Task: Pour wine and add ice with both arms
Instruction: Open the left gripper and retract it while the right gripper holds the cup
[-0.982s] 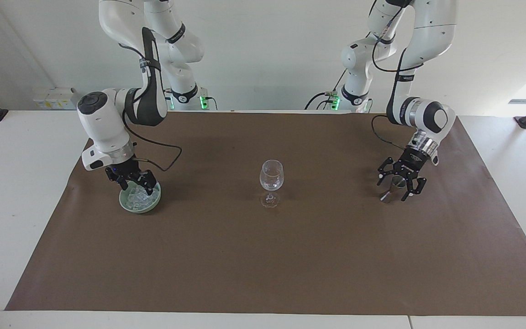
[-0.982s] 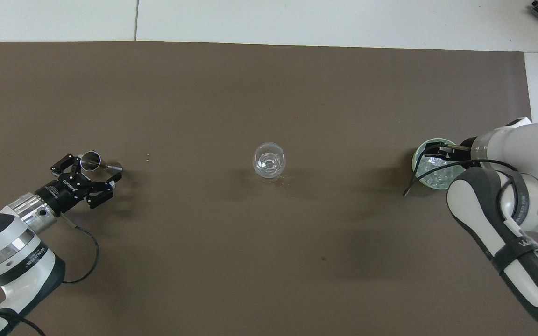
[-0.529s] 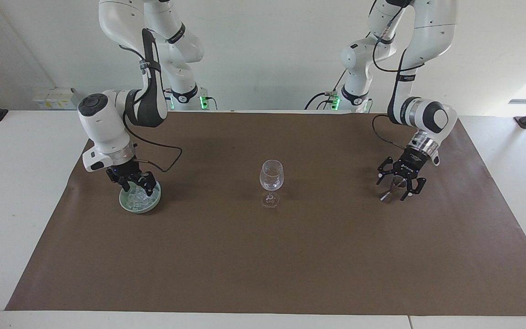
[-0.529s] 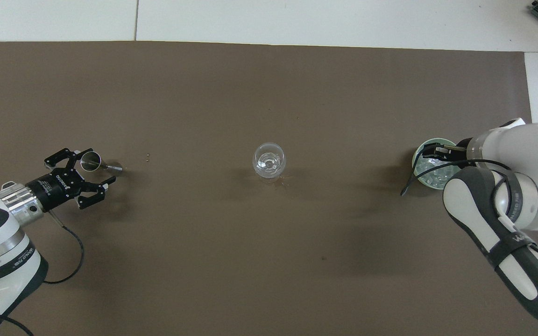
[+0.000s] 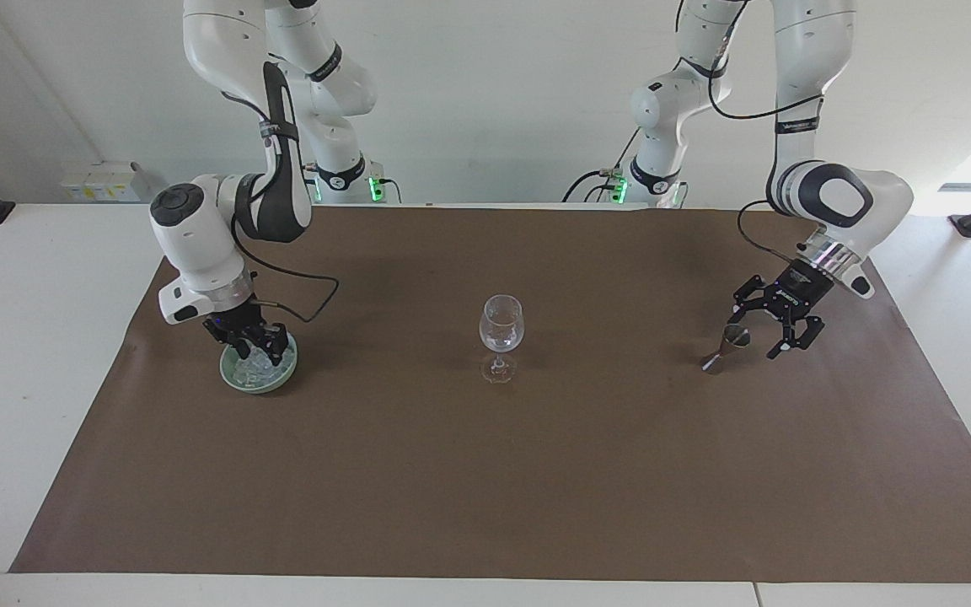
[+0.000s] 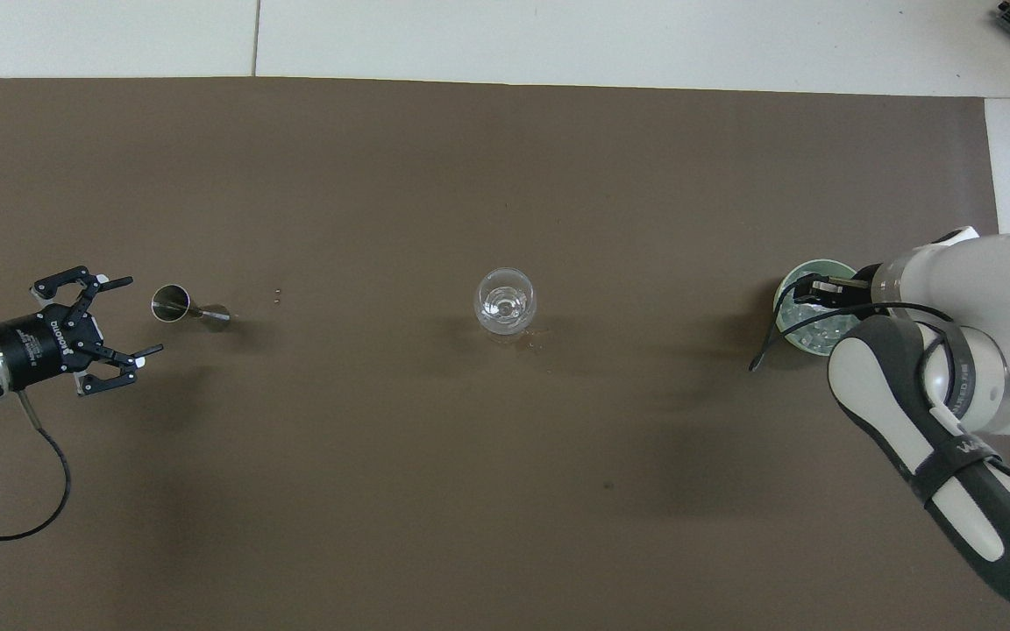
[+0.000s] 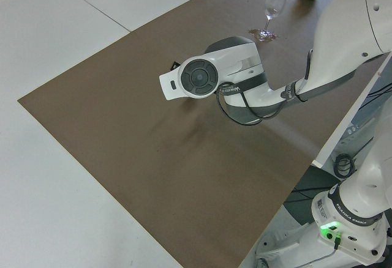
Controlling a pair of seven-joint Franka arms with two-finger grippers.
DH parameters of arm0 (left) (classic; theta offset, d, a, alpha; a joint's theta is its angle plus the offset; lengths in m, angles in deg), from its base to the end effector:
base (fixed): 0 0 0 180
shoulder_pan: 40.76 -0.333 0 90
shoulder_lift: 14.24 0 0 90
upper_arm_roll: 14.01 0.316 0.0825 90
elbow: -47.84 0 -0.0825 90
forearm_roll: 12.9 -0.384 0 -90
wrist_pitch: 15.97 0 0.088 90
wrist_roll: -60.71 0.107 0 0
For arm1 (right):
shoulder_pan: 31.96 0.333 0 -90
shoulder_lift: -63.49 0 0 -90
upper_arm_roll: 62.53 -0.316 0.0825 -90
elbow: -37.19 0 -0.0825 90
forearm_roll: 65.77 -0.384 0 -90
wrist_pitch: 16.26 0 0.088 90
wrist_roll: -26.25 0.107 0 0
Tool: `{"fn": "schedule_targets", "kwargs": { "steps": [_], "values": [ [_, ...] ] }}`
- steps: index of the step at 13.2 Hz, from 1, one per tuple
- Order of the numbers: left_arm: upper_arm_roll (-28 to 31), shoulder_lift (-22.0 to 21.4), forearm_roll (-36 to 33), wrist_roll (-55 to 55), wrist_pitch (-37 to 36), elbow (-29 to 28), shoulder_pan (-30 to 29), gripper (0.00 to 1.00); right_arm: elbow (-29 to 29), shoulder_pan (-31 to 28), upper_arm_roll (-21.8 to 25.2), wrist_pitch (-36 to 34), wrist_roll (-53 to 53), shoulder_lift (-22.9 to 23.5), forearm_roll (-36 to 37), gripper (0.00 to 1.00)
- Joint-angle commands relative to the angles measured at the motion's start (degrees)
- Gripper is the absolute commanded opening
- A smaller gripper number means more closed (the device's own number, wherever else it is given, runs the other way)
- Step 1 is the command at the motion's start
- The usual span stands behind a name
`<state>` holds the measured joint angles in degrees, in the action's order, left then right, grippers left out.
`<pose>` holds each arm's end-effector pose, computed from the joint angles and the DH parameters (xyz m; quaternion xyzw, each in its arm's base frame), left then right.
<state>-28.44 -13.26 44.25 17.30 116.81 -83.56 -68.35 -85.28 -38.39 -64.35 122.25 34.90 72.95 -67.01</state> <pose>0.5116 0.1035 0.3500 0.6193 0.7007 -0.0899 0.3426 0.5719 -0.0463 0.3398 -0.9907 0.1232 -0.0570 0.0122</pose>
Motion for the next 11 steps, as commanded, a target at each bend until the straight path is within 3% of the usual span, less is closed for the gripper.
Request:
{"fn": "schedule_targets", "kwargs": {
  "steps": [1, 3, 4, 5, 6, 11],
  "values": [
    [-0.2, -1.1, -11.0, 0.3, -6.1, 5.9, -2.4, 1.0, -1.3, -0.8, -0.5, 1.6, -1.5, -0.2, -1.2, 0.66],
    [-0.3, -1.1, -18.7, 0.3, -9.9, 11.3, -2.3, 1.0, -1.4, -0.8, -0.5, 4.0, -1.4, -0.1, -1.2, 0.54],
    [-0.3, -1.0, -21.6, 0.4, -11.7, 14.1, -2.3, 1.0, -1.4, -0.7, -0.5, 4.3, -1.0, 0.1, -1.2, 0.42],
    [-0.3, -0.8, -23.8, 0.4, -13.2, 16.7, -2.0, 1.0, -1.4, -0.7, -0.5, 4.4, -0.7, 0.1, -1.2, 0.25],
    [-0.3, -0.9, -26.0, 0.4, -14.9, 19.1, -1.6, 1.0, -1.3, -0.8, -0.5, 4.3, -0.7, 0.1, -1.2, 0.02],
    [-0.8, -4.2, -37.3, 6.0, -19.5, 24.4, 0.0, 1.0, -0.7, -0.5, -0.6, 3.0, 0.0, -2.0, -1.2, 0.0]
  ]
}}
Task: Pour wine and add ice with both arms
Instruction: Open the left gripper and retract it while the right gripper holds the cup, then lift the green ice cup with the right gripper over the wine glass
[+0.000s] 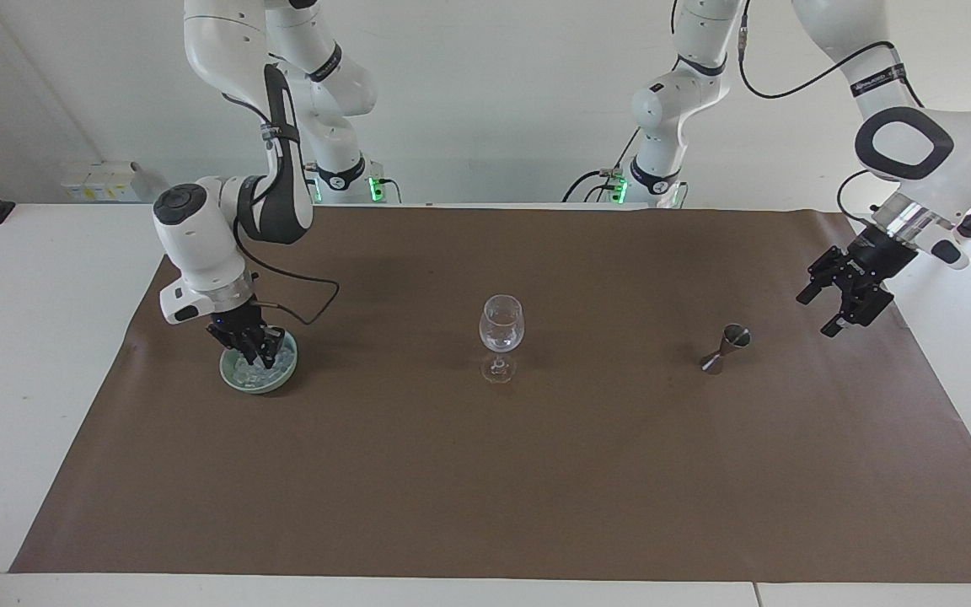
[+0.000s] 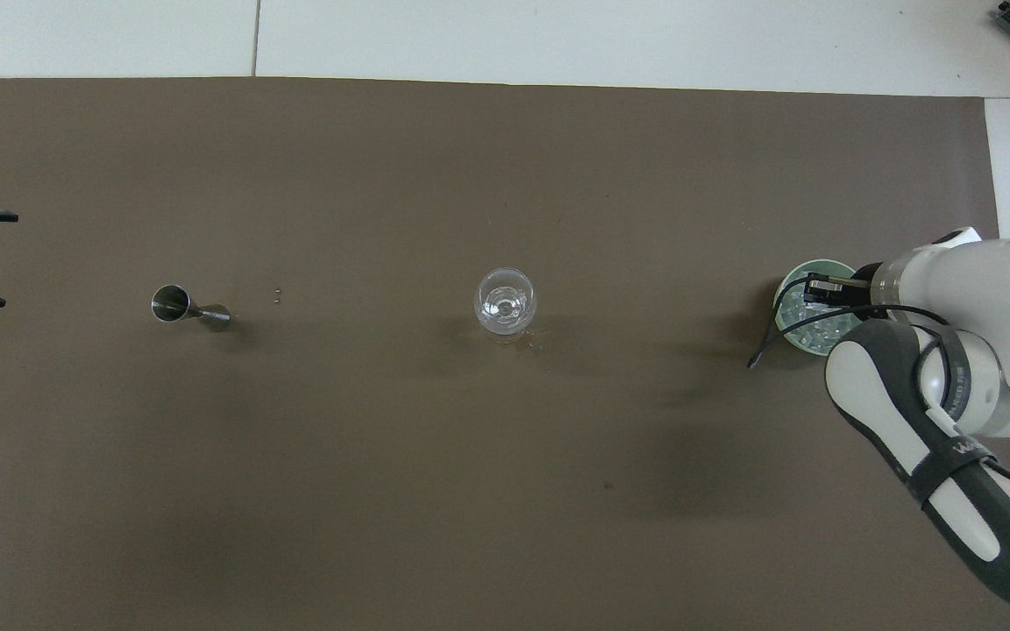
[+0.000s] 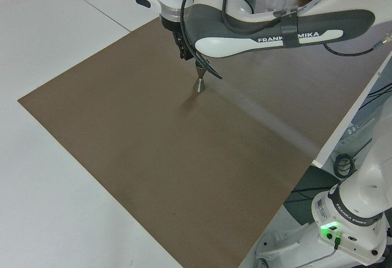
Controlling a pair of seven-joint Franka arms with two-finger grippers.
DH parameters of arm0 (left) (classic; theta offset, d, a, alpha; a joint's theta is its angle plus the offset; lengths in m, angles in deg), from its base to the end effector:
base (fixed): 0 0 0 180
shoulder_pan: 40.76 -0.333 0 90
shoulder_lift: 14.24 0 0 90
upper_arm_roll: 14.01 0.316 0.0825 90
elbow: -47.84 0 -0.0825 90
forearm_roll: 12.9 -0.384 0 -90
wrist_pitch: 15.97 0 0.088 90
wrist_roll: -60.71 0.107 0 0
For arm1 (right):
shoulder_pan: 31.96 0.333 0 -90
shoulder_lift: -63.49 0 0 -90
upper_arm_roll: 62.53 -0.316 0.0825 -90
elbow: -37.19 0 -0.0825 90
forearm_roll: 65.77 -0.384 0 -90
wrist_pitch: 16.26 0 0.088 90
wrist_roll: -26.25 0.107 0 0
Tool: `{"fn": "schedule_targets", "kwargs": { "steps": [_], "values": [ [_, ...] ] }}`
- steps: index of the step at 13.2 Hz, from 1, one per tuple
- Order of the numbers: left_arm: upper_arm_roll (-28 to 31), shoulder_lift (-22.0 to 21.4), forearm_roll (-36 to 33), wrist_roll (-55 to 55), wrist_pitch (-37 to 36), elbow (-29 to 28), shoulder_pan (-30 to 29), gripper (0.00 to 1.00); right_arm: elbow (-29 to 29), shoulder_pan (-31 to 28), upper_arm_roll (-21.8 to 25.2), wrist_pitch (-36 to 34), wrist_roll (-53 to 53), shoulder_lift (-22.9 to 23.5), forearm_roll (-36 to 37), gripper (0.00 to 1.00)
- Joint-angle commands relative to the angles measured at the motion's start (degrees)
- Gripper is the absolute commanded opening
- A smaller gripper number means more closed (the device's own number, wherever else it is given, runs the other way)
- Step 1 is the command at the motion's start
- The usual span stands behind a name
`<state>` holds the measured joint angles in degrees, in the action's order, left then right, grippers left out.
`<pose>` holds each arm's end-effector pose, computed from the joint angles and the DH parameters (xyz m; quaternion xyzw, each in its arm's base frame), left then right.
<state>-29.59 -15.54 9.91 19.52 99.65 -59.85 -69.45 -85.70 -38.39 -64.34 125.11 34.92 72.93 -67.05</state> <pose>0.5630 0.1066 0.5338 0.8377 0.5091 0.0323 0.1953 0.5745 -0.0468 0.3418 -0.9891 0.1239 -0.0784 0.0130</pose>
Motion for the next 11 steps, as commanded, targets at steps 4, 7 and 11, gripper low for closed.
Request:
{"fn": "schedule_targets", "kwargs": {
  "steps": [4, 7, 11],
  "values": [
    [0.3, -2.7, -10.2, 19.8, -8.8, 7.1, 1.2, 1.0, 0.0, 0.4, -1.4, -2.8, 3.6, -8.3, -1.2, 0.0],
    [-0.3, -4.3, -13.5, 30.8, -11.3, 7.9, 2.1, 1.0, 0.3, 4.3, -1.4, -3.7, 7.7, -11.6, -1.3, 0.0],
    [0.5, -4.4, -18.3, 36.9, -16.6, 11.1, 8.0, 1.0, 1.9, 11.5, -1.4, -2.8, 25.3, -11.2, -1.3, 0.0]
  ]
}}
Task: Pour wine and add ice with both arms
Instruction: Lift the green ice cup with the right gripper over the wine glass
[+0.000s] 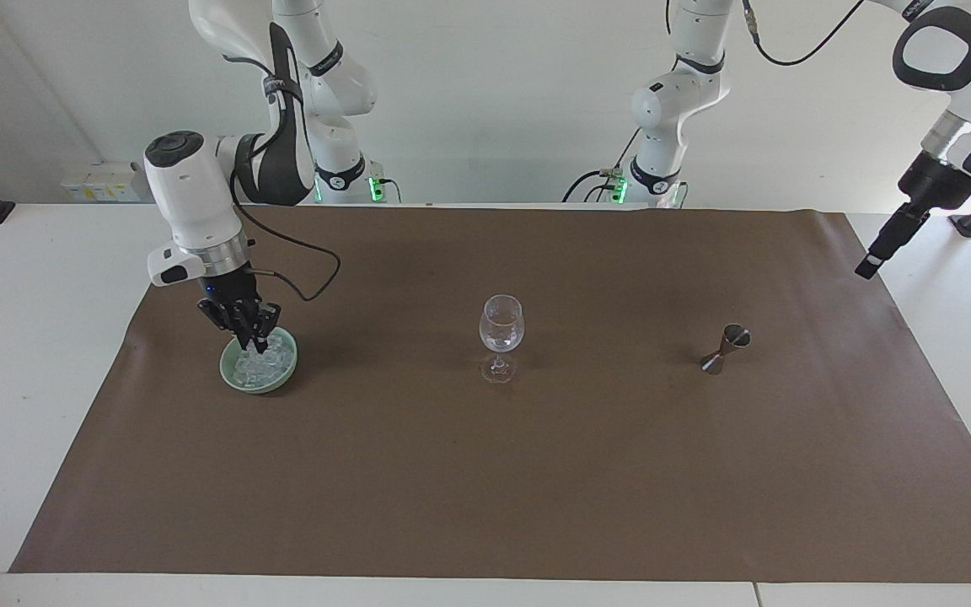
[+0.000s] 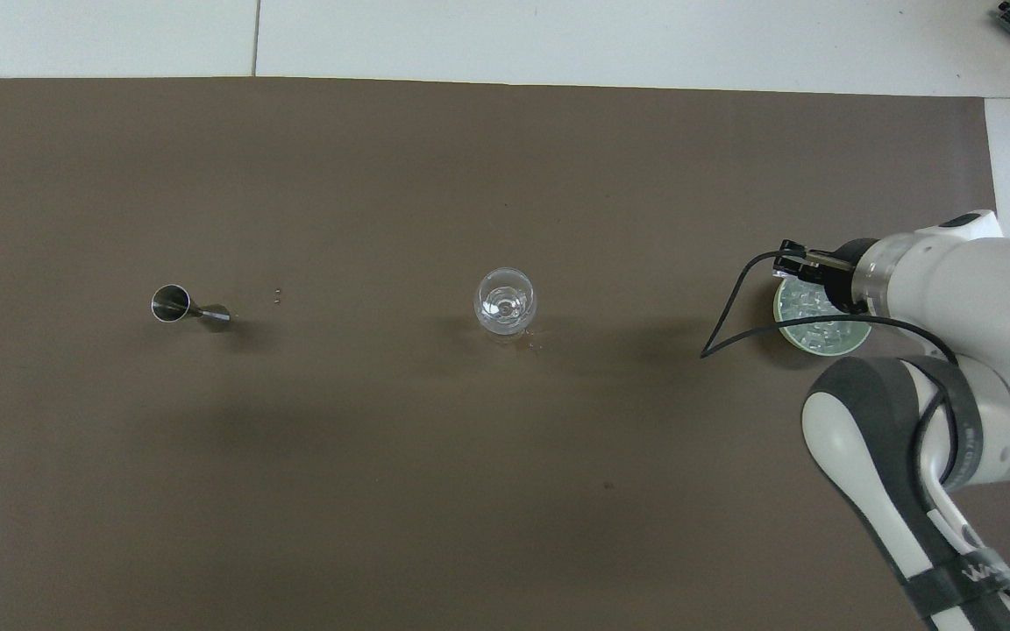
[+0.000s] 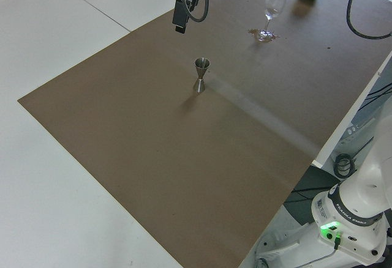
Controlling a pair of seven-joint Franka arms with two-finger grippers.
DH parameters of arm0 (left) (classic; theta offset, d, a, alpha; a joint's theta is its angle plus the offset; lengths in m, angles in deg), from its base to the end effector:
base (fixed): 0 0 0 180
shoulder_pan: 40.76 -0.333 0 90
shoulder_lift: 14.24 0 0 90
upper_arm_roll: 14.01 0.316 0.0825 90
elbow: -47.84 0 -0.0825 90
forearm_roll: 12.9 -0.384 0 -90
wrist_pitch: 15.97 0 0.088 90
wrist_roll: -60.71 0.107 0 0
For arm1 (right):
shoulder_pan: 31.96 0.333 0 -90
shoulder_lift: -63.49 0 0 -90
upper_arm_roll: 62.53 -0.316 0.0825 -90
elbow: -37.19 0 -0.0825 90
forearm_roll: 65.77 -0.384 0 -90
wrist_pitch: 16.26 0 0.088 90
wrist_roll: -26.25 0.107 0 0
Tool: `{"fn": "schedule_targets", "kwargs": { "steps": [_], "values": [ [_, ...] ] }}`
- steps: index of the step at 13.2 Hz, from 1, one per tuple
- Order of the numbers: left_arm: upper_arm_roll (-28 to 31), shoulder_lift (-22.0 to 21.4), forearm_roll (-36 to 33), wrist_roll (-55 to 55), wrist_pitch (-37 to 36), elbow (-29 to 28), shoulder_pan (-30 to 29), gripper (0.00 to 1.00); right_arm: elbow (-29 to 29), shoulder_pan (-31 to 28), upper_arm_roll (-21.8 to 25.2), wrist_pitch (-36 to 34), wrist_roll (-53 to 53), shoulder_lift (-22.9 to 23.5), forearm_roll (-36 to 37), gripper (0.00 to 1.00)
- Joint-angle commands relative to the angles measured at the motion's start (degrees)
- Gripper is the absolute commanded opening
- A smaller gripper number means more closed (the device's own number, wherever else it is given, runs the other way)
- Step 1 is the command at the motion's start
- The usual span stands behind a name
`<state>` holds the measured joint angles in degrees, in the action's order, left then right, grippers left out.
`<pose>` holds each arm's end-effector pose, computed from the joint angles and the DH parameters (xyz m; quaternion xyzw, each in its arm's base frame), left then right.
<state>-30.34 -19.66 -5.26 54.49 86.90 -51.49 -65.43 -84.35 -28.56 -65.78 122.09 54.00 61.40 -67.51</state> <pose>0.5426 0.0612 0.6178 0.9864 0.1355 0.0772 0.0512 0.5599 0.0657 0.4621 -0.9679 0.1898 -0.1536 0.0589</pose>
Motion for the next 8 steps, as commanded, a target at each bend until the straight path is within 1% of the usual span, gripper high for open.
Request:
{"fn": "schedule_targets", "kwargs": {
  "steps": [1, 2, 4, 5, 6, 8],
  "values": [
    [1.7, 0.0, -4.3, 1.9, -5.2, 4.0, 6.2, 1.0, 1.3, 2.9, 0.0, 0.4, 9.7, 0.6, -1.3, 0.0],
    [3.2, 0.0, -5.7, 2.2, -6.1, 4.1, 9.3, 1.0, 1.8, 3.8, 0.0, 1.2, 11.8, 0.9, -3.9, 0.0],
    [10.7, 0.1, -7.2, 2.6, -7.9, 5.2, 18.8, 1.0, 3.3, 7.6, 0.0, 6.6, 12.6, 2.3, -14.3, 0.0],
    [13.6, 0.7, -7.4, 2.6, -9.2, 6.8, 21.8, 1.0, 4.6, 9.8, 0.0, 9.1, 13.1, 3.0, -19.2, 0.0],
    [14.4, 0.8, -7.3, 2.8, -10.0, 7.5, 22.9, 1.0, 5.9, 11.4, 0.0, 10.2, 14.2, 3.7, -22.0, 0.0],
    [14.3, 0.7, -6.9, 4.2, -9.7, 6.9, 23.2, 1.0, 7.5, 14.9, 0.0, 10.2, 17.1, 4.2, -22.4, 0.0]
  ]
}}
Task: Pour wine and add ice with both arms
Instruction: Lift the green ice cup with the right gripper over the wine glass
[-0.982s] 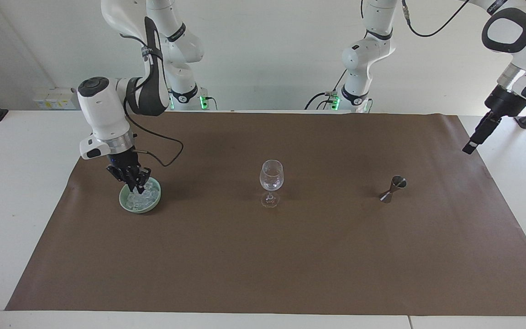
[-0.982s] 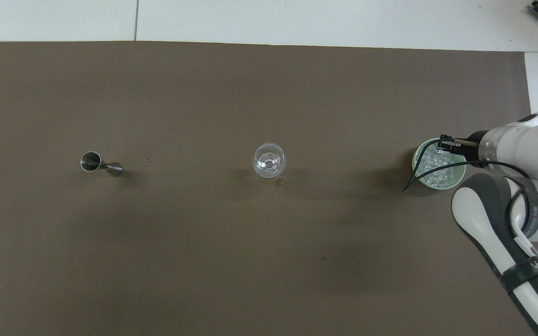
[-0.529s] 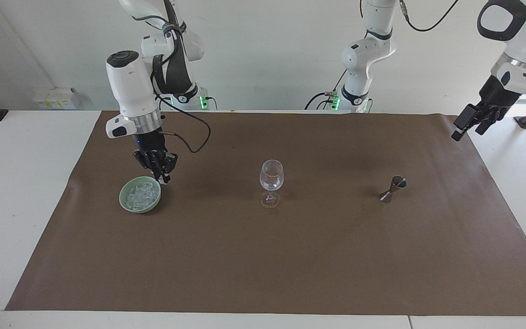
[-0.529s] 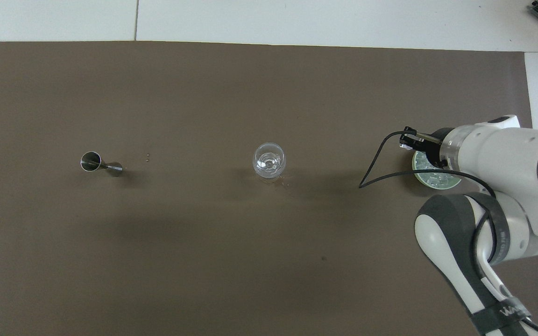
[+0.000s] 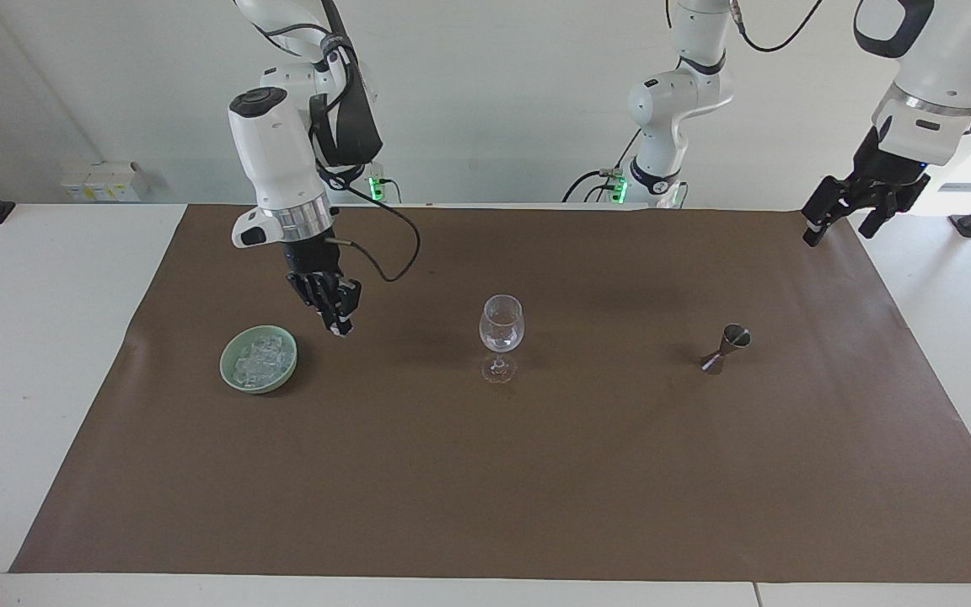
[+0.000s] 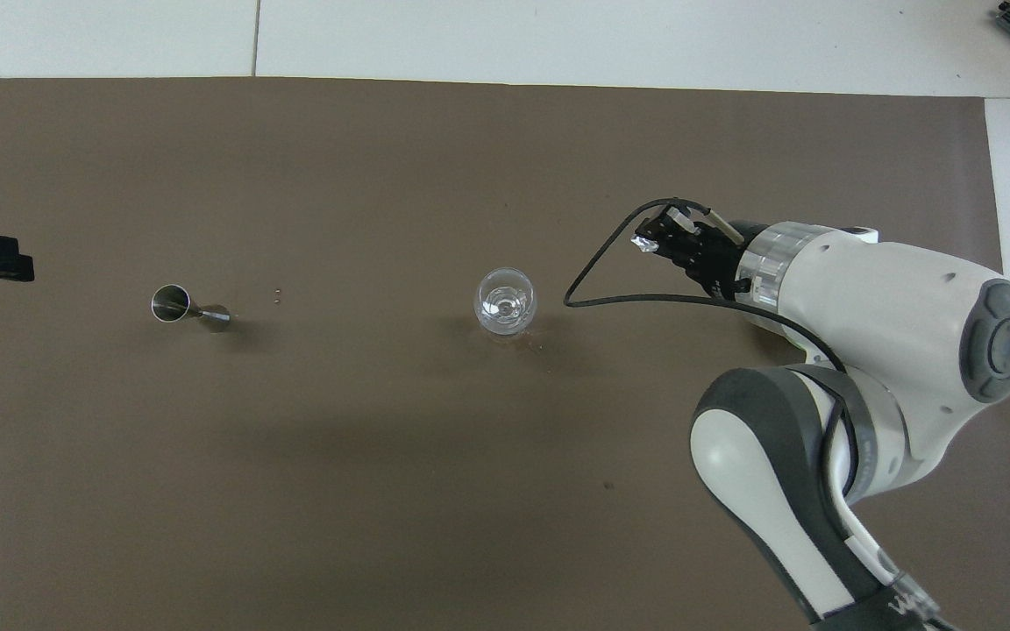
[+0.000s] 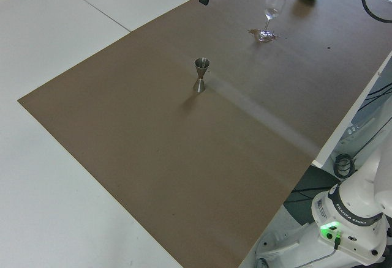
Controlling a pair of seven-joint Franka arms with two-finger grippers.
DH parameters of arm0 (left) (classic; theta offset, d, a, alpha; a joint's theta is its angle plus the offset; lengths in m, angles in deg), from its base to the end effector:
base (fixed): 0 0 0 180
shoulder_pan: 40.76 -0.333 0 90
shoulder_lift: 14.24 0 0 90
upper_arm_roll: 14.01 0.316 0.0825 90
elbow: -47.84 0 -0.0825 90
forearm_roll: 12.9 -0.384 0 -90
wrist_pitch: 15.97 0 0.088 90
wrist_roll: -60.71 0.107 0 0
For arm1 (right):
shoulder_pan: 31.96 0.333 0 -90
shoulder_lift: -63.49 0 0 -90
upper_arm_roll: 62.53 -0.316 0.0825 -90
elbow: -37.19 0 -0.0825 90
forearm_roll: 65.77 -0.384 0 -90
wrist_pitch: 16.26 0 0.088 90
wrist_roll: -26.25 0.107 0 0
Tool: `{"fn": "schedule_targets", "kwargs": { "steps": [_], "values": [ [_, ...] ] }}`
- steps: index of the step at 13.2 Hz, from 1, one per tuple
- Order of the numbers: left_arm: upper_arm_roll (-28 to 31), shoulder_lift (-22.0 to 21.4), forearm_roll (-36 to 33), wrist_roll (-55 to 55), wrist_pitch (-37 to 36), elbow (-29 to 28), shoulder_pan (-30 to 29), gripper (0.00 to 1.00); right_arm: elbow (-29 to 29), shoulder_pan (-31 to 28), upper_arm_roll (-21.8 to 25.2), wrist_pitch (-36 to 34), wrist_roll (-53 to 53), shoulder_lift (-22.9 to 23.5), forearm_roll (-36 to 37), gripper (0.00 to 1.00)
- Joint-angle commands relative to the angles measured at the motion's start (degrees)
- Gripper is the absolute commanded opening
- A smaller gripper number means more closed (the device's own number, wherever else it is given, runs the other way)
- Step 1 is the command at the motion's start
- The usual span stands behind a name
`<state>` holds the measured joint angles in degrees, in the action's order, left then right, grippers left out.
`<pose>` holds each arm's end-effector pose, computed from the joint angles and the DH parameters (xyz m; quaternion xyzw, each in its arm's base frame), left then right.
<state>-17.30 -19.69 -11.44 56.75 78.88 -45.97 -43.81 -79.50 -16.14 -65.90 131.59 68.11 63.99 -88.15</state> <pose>0.5332 -0.0064 0.6524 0.9978 0.0327 0.0561 0.0121 0.5634 0.1889 0.4978 -0.9018 0.3146 -0.1506 0.2551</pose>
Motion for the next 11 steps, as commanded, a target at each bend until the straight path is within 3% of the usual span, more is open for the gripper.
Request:
{"fn": "schedule_targets", "kwargs": {
  "steps": [1, 5, 11],
  "values": [
    [1.2, 0.3, -0.6, 2.5, -1.9, 1.3, 1.6, 1.0, 2.6, 4.3, 0.0, 0.8, 4.6, 1.6, -1.8, 0.0],
    [0.3, -1.9, 0.0, 2.6, -1.2, -1.7, 2.6, 1.0, 2.5, 9.1, 0.1, 1.0, 5.2, 2.0, -1.2, 0.0],
    [0.0, -3.0, -0.1, 3.4, -2.9, -3.0, 4.0, 1.0, 2.3, 11.3, 0.0, 1.0, 3.2, 3.8, -0.8, 0.0]
  ]
}}
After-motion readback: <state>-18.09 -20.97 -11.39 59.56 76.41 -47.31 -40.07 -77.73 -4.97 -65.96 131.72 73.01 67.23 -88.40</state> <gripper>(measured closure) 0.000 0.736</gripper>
